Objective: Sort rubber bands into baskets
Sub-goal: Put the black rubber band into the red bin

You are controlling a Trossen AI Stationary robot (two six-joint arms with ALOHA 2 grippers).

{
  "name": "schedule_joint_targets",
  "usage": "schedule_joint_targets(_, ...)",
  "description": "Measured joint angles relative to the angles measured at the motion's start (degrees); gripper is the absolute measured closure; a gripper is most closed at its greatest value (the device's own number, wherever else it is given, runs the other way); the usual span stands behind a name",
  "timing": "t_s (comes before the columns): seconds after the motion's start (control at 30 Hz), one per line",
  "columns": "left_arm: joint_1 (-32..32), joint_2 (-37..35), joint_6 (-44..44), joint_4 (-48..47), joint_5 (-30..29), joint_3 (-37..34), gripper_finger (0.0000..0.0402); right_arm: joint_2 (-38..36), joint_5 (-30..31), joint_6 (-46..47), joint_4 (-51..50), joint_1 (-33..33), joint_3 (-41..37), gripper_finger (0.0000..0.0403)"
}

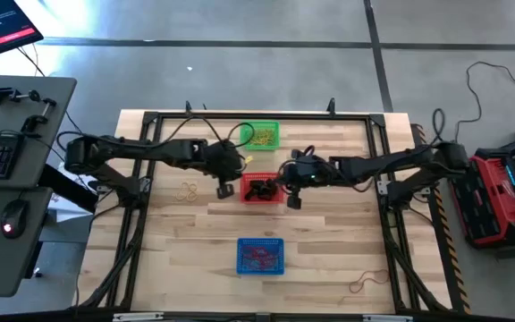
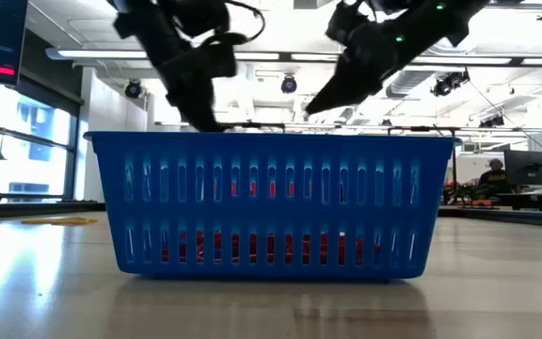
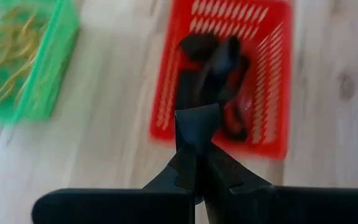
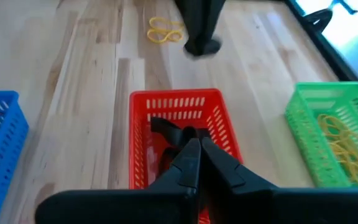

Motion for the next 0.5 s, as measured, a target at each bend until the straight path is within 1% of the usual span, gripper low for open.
schedule_joint_targets(0.13, -1.01, 4.9, 0.58, 4.01, 2.64, 2.48, 0.0401, -6.17, 0.59, 0.86, 0.71, -0.01, -4.58, 0.0403)
schedule_joint_targets(0.27, -1.89, 10.47, 2.27, 3.91, 3.04, 6.39, 0.0401, -11.9, 2.31, 3.24, 4.32, 0.03, -10.74, 0.0403)
schedule_joint_targets(0.4, -2.82, 14.97, 5.02, 1.12, 3.06, 10.55, 0.0402, -15.6, 2.4, 6.02, 8.59, 0.29, -16.28, 0.0403)
schedule_joint_targets(0.5, -3.56, 17.78, 6.48, -1.75, 3.19, 13.55, 0.0401, -17.05, 2.41, 7.54, 10.48, 0.85, -19.0, 0.0403)
